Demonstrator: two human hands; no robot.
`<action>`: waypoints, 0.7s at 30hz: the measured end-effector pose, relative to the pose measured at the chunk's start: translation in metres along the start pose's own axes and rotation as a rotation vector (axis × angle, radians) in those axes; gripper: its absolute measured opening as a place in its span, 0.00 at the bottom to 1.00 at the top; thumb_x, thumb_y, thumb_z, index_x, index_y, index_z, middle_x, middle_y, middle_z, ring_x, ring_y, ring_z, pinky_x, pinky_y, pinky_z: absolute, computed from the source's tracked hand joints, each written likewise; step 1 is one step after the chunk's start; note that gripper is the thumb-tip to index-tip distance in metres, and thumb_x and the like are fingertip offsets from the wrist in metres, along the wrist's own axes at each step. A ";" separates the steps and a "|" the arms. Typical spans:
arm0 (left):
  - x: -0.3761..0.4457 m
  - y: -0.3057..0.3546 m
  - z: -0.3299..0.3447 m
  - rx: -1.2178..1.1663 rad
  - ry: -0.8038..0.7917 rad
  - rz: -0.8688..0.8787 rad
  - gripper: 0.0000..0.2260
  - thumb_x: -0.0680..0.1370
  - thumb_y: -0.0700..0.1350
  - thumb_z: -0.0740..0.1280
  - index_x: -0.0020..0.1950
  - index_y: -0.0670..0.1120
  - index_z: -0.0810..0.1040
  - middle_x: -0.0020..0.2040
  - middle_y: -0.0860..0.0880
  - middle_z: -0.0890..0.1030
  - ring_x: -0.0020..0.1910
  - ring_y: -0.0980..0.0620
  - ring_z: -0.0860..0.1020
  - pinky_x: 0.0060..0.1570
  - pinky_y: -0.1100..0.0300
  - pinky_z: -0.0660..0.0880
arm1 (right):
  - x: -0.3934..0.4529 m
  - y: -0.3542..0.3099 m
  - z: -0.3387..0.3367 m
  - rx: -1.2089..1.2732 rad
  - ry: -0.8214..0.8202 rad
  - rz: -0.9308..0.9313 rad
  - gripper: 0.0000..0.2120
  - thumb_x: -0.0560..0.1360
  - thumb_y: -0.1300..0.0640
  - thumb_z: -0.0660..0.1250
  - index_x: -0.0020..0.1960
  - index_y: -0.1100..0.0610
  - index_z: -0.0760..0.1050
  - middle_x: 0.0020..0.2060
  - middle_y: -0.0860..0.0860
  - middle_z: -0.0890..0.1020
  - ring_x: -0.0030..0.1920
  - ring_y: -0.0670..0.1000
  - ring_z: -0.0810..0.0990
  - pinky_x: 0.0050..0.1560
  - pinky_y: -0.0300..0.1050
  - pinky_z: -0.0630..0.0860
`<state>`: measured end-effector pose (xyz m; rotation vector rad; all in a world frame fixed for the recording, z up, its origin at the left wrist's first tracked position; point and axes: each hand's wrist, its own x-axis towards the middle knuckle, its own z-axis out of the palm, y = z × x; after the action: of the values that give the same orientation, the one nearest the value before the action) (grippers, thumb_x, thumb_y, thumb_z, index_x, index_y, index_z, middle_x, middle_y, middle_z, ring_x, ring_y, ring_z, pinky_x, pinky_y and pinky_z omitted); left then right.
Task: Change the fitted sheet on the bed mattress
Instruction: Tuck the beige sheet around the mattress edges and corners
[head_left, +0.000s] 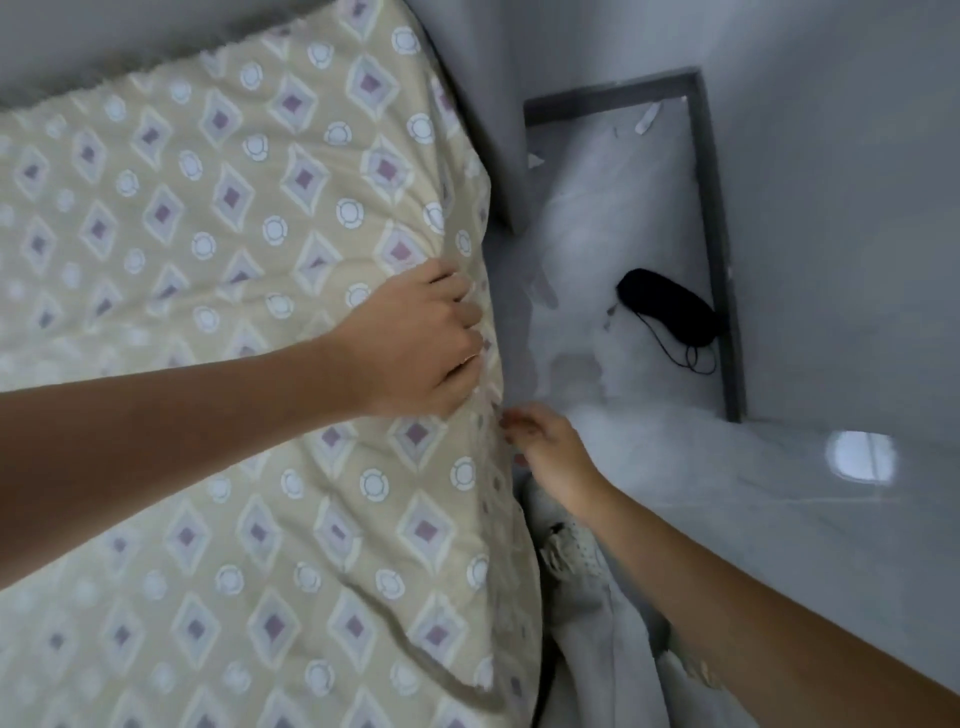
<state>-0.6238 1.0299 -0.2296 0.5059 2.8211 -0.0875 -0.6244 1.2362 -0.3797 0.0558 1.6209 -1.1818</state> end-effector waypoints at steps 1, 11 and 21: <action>-0.006 0.011 -0.001 -0.003 -0.015 -0.026 0.19 0.83 0.50 0.58 0.39 0.45 0.81 0.40 0.47 0.77 0.46 0.43 0.74 0.71 0.43 0.67 | -0.008 0.009 0.003 -0.033 -0.031 0.036 0.17 0.80 0.65 0.67 0.47 0.43 0.82 0.50 0.51 0.86 0.54 0.55 0.84 0.61 0.55 0.81; -0.091 0.140 0.039 -0.191 0.004 -0.096 0.10 0.78 0.52 0.66 0.49 0.47 0.81 0.53 0.47 0.78 0.69 0.40 0.75 0.81 0.38 0.52 | -0.060 0.093 0.029 -0.089 -0.095 -0.006 0.16 0.76 0.45 0.70 0.62 0.47 0.79 0.55 0.46 0.84 0.56 0.50 0.82 0.59 0.50 0.78; -0.105 0.164 0.040 -0.162 0.125 0.155 0.13 0.84 0.49 0.62 0.43 0.45 0.77 0.44 0.46 0.76 0.46 0.42 0.75 0.67 0.43 0.71 | -0.092 0.126 0.047 0.014 0.096 -0.053 0.16 0.80 0.51 0.70 0.67 0.49 0.76 0.56 0.44 0.83 0.56 0.47 0.82 0.59 0.50 0.79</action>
<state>-0.4618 1.1447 -0.2412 0.7121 2.8639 0.2089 -0.4808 1.3130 -0.3893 0.0798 1.7073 -1.2471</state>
